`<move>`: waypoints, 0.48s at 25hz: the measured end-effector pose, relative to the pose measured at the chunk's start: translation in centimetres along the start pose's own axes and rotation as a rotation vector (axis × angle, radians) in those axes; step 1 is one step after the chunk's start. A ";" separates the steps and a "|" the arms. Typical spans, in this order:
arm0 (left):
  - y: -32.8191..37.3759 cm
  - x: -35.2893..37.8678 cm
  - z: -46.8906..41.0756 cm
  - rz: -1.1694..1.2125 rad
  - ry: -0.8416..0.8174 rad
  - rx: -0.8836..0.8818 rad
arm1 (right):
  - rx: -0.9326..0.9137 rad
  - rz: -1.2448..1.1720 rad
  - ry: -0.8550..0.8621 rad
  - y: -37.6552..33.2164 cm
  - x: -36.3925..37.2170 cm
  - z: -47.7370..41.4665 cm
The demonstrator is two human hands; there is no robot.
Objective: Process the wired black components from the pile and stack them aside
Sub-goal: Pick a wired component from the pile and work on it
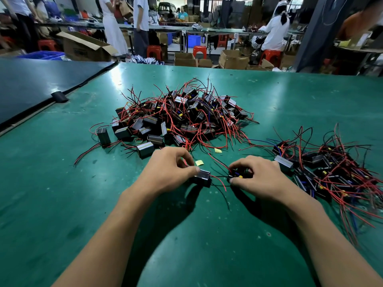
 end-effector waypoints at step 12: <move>2.5 2.8 1.2 -0.309 0.029 0.266 | -0.056 -0.271 0.119 -1.2 -1.0 0.3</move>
Point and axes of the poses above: each hand's wrist, its own z-axis away from the middle knuckle, its own x-axis out of the palm, y = z × x, the point moved 10 cm from there along -z, towards the middle knuckle, and after that the axes turned 14 degrees about -x, right-handed, at the moved point
